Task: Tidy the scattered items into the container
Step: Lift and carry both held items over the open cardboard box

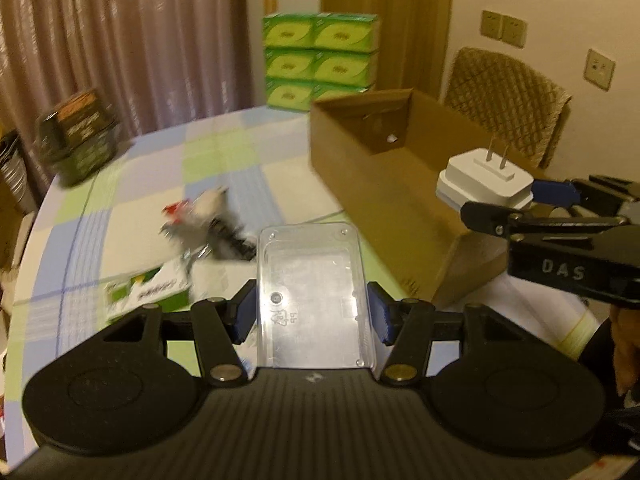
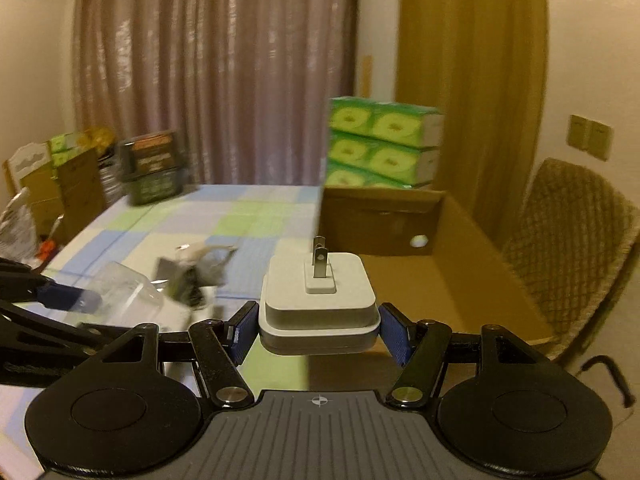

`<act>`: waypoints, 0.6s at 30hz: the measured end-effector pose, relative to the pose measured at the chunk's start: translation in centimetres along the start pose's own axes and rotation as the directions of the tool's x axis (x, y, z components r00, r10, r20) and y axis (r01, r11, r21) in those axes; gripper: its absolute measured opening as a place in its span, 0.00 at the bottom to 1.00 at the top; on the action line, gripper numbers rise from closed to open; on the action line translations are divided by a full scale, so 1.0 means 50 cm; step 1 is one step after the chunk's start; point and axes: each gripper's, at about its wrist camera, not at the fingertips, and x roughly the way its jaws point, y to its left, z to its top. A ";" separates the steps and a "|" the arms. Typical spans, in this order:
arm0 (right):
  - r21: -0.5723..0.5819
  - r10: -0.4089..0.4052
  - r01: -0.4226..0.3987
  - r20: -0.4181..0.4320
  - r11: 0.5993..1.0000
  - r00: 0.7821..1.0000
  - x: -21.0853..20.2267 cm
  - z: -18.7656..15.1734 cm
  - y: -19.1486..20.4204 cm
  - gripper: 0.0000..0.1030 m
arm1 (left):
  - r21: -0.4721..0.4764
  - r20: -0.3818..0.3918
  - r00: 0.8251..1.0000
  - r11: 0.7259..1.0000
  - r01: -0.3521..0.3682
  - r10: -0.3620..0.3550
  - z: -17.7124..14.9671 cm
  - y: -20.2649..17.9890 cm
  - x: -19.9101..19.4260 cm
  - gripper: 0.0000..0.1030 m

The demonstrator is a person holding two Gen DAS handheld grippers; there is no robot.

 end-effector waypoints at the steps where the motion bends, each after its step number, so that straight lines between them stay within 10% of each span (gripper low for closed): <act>1: 0.004 -0.014 0.014 0.000 1.000 1.000 0.003 0.001 -0.015 0.60 | 0.006 0.006 1.000 1.000 0.010 -0.010 0.013 -0.012 0.006 0.51; 18: 0.079 -0.125 0.127 -0.031 0.989 0.992 0.047 -0.008 -0.206 0.60 | 0.022 0.017 0.988 0.988 0.151 -0.151 0.144 -0.164 0.141 0.51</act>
